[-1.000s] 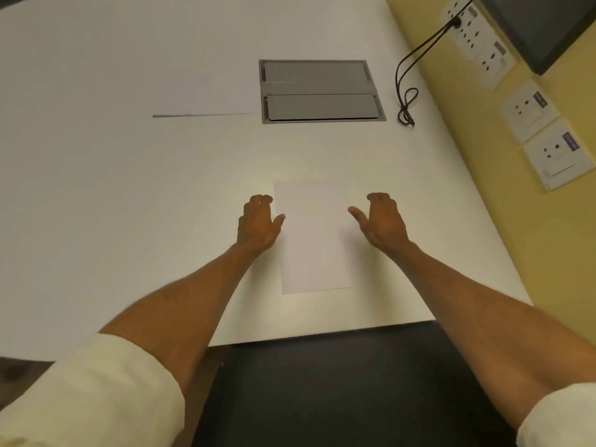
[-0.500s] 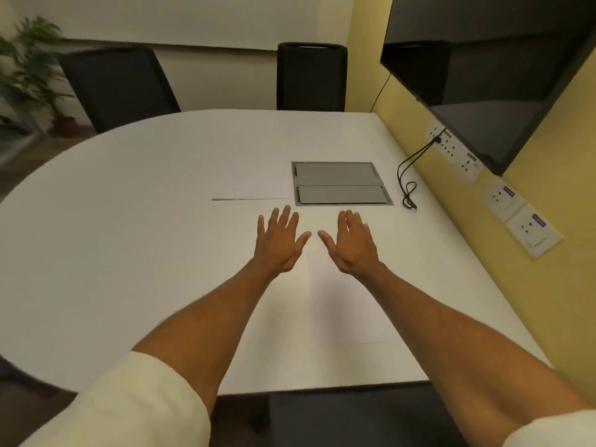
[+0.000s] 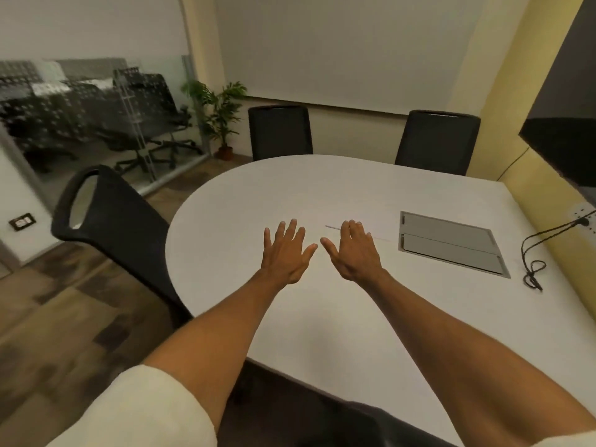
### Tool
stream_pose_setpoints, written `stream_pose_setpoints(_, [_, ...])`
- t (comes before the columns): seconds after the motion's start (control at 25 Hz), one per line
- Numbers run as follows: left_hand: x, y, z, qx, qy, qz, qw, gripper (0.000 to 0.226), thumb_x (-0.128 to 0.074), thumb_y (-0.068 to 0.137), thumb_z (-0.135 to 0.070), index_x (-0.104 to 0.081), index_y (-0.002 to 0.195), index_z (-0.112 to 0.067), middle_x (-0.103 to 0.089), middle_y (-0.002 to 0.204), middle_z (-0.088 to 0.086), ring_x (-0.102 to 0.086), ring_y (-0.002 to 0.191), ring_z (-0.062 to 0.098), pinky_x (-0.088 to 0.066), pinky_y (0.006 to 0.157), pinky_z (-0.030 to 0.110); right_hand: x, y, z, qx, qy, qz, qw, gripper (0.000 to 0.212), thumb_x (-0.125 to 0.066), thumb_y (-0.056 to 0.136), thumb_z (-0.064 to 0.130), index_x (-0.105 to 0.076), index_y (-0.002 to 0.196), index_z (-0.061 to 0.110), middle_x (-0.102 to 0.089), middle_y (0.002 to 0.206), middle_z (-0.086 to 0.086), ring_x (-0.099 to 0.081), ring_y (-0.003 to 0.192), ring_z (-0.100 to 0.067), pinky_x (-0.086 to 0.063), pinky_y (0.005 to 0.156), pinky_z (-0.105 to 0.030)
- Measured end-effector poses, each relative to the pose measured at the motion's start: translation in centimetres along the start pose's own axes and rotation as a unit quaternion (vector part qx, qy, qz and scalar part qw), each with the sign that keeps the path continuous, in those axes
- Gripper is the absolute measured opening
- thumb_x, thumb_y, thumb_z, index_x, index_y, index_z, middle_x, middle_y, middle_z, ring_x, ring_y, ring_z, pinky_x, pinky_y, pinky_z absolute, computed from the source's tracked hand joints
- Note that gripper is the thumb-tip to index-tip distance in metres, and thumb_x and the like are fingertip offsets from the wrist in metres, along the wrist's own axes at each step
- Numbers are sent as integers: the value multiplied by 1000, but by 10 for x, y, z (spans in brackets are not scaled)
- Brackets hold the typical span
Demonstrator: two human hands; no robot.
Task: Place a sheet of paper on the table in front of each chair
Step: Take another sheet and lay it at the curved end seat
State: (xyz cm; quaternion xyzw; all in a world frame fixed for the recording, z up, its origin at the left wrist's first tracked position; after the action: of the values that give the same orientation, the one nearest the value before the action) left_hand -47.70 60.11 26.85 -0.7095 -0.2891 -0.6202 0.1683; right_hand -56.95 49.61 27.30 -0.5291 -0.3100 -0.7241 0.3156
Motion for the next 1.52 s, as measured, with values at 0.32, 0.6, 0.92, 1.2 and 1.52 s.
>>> stream_pose_setpoints(0.32, [70,-31,228,132,33,-54,989,62,-19,98,-55,-15,153,-24,-7,163,3,-3,151,27,4,118,54,-48,58,232,133,3,13,991,75,-20,96,59,-27,145,3,-31,153,-15,-29,141,-32,-25,116,-48])
stream_pose_setpoints(0.6, [126,-41,401,209,50,-86,973,62,-22,98,-54,-22,151,-21,-14,162,4,-7,151,24,11,116,54,-80,116,416,212,-5,-15,977,78,-19,94,63,-26,146,5,-29,154,-14,-25,143,-31,-21,116,-48])
stream_pose_setpoints(0.92, [162,-10,539,256,60,-83,961,62,-23,98,-53,-19,152,-23,-12,162,3,-7,151,24,11,116,55,-99,186,550,265,8,-40,963,75,-21,95,62,-33,141,5,-41,143,-13,-35,135,-29,-27,112,-46])
stream_pose_setpoints(1.2, [161,71,638,256,44,-81,962,60,-25,99,-52,-21,151,-23,-15,162,3,-8,150,25,9,117,54,-142,288,622,269,19,-15,963,78,-21,94,62,-25,147,5,-32,152,-12,-23,144,-29,-18,118,-48])
stream_pose_setpoints(1.52, [162,187,731,243,27,-73,967,59,-28,99,-50,-22,151,-22,-17,161,5,-10,150,27,7,117,55,-174,419,680,253,17,4,967,78,-21,94,63,-28,145,4,-33,150,-14,-26,143,-29,-17,118,-48])
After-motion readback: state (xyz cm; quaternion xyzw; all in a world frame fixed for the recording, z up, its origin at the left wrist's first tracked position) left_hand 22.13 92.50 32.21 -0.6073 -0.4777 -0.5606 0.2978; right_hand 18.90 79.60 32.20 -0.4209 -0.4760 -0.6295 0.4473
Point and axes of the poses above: each hand's wrist, its own y-axis towards the middle knuckle, its own x-axis out of the back of the hand, z = x × y, the point moved 9 cm from there along y, towards the middle knuckle
